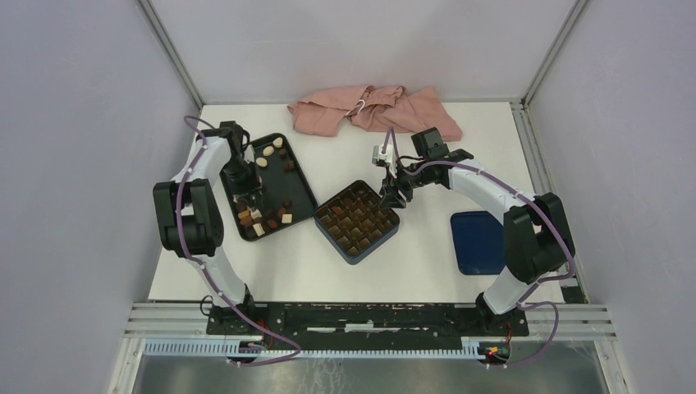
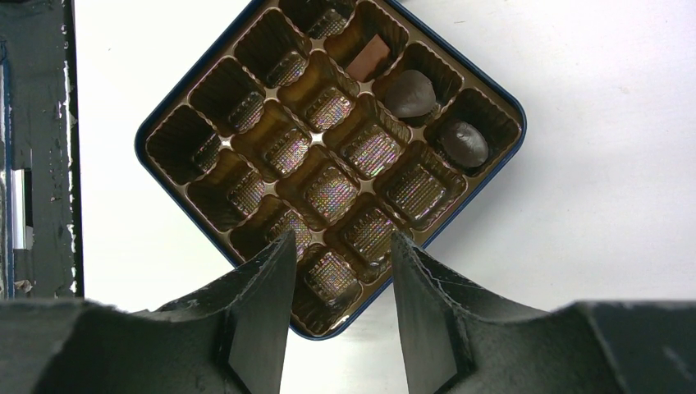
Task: Pack the chocolate
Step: Pick up the fake chocolate from the plate.
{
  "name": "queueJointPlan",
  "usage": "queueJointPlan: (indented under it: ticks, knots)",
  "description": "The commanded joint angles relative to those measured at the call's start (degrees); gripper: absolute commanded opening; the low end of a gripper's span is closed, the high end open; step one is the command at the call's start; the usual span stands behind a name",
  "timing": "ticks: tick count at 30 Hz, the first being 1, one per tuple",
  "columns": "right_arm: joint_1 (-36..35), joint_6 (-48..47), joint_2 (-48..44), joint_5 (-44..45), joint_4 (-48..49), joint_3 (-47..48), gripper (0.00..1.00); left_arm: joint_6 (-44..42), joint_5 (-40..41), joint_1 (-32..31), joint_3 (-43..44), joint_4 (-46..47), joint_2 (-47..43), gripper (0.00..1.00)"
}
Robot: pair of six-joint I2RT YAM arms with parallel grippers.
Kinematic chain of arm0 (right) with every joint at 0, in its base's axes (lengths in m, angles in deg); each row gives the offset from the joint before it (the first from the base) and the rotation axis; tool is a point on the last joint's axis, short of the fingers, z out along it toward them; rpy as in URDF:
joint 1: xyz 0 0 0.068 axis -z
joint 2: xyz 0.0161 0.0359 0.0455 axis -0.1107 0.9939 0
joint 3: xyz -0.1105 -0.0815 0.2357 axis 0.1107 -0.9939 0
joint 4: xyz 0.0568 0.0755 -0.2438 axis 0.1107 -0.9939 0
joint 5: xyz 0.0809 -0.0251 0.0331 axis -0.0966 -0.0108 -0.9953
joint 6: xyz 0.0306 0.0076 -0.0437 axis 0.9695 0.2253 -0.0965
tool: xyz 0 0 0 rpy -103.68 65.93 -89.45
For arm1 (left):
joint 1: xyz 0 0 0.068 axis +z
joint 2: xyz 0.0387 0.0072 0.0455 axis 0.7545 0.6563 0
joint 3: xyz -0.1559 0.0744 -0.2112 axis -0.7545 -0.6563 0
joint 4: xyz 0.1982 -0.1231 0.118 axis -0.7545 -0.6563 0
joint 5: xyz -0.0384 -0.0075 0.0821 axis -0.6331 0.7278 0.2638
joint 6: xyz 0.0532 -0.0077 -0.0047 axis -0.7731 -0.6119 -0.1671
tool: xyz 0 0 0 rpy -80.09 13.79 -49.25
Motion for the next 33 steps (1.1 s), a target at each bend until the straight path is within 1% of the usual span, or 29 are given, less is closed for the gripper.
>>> queueJointPlan:
  ticks: [1,18,26,33]
  knots:
    - [0.13,-1.15,-2.03,-1.76,-0.08,0.83,0.52,-2.77,0.02,0.14,2.91,-1.01,-0.22,0.34]
    - [0.18,-1.52,-0.62,-2.29,-0.52,0.9,0.52,-3.57,1.82,0.07,6.15,-2.24,4.71,0.41]
    - [0.13,-1.63,-0.13,-2.51,-0.75,0.99,0.52,-3.45,2.67,-0.06,6.35,-2.56,5.76,0.41]
    - [0.1,-1.81,0.25,-2.73,-1.09,1.21,0.52,-3.56,1.72,-1.39,6.23,-2.82,6.08,0.42]
